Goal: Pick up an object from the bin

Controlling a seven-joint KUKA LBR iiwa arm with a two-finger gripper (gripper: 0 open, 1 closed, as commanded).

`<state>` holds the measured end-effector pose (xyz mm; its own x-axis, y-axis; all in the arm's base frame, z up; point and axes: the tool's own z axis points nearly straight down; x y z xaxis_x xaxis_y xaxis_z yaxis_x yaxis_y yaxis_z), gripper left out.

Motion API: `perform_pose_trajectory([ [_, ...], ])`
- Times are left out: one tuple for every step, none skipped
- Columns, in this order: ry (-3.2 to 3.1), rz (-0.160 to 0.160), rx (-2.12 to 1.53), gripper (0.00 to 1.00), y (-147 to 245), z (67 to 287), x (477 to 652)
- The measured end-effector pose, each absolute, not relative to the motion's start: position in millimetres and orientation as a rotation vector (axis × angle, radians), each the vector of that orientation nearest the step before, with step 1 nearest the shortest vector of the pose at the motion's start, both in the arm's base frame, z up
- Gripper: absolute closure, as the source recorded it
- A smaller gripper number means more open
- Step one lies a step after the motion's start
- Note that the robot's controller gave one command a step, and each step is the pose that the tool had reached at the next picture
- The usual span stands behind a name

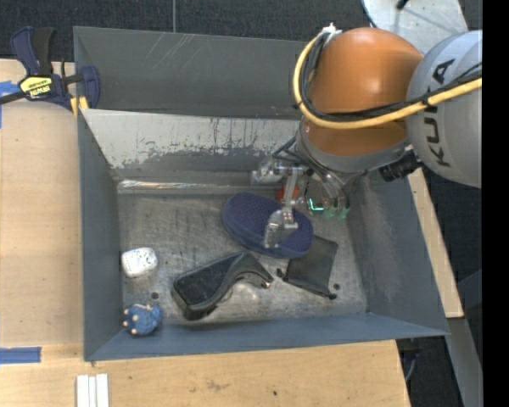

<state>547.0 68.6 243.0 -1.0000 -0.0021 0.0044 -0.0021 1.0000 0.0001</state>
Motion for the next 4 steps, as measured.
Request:
perform_pose_trajectory([
  [-3.121, 0.001, 0.337, 0.00, 12.2, 118.6, 576.7],
  [-3.120, -0.022, 0.390, 0.00, -19.1, 76.9, 628.2],
  [-3.072, -0.006, 0.658, 0.00, -24.9, 94.2, 627.9],
  [-3.087, 0.001, 0.603, 0.00, -31.2, 115.9, 600.1],
])
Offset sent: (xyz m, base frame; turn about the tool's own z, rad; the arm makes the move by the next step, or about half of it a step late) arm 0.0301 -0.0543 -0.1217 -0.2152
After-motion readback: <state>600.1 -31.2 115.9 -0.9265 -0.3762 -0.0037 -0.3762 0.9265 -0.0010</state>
